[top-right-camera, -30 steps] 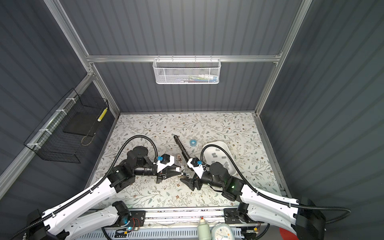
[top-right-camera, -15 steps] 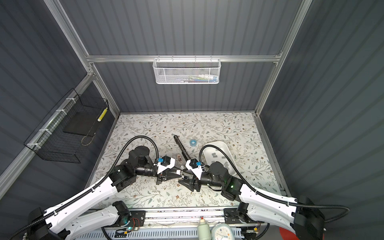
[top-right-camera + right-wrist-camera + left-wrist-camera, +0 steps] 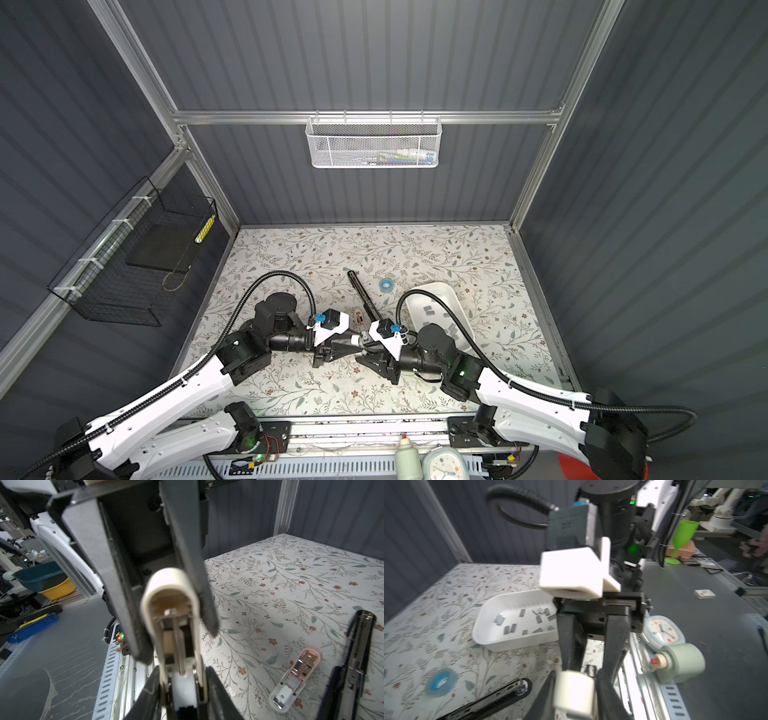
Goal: Load the staples into the stapler
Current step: 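Lower the cream stapler with the right gripper while the left gripper releases and withdraws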
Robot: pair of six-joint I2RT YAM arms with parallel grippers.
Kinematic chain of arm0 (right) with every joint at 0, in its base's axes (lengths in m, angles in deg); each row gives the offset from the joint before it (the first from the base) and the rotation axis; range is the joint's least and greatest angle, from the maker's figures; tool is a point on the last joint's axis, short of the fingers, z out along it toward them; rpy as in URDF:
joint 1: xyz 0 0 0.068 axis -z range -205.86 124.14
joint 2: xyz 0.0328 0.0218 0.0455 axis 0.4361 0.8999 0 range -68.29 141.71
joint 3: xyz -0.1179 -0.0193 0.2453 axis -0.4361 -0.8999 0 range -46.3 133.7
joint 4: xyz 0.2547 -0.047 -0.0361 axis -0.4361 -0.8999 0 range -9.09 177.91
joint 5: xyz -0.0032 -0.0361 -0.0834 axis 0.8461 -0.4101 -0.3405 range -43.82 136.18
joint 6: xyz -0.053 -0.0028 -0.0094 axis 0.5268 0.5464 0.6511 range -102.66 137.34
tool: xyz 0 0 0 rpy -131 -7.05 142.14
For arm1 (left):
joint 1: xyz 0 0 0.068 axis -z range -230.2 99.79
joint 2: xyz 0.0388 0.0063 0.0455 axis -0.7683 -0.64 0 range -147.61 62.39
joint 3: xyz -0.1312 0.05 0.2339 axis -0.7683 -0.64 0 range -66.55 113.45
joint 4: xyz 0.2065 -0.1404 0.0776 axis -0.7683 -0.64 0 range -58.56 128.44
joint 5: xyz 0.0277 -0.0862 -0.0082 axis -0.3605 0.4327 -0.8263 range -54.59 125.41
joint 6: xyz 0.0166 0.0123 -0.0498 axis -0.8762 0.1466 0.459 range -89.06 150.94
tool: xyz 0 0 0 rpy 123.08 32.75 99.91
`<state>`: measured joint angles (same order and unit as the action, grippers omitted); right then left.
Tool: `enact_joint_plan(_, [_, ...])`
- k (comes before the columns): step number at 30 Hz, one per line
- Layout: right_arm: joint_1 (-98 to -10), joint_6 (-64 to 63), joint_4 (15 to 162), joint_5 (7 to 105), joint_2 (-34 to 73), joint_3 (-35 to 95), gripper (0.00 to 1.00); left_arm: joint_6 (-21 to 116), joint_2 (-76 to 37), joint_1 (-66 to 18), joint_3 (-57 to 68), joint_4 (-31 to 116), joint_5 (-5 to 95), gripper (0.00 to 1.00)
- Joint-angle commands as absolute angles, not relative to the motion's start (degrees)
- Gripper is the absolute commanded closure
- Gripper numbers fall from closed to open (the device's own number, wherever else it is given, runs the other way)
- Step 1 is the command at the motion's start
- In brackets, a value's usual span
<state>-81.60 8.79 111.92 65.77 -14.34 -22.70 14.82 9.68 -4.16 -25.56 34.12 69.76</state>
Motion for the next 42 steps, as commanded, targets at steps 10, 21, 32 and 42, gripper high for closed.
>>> enact_joint_plan(10, [-85.21,-7.56,102.97,36.52,0.28,-12.18,1.00,32.01,17.23,-4.08,-32.40,40.79,17.26,0.00])
enact_joint_plan(21, [-90.63,-19.85,88.00,27.29,29.47,11.33,1.00,40.83,26.54,-4.11,-37.26,40.56,-6.12,0.00])
enact_joint_plan(32, [-90.44,-23.90,82.66,22.90,40.15,19.50,1.00,44.92,27.16,-4.10,-36.85,39.07,-14.68,0.00])
enact_joint_plan(42, [-90.09,-26.89,76.63,19.00,45.87,25.12,1.00,43.87,22.63,-4.13,-35.34,38.57,-12.75,0.00])
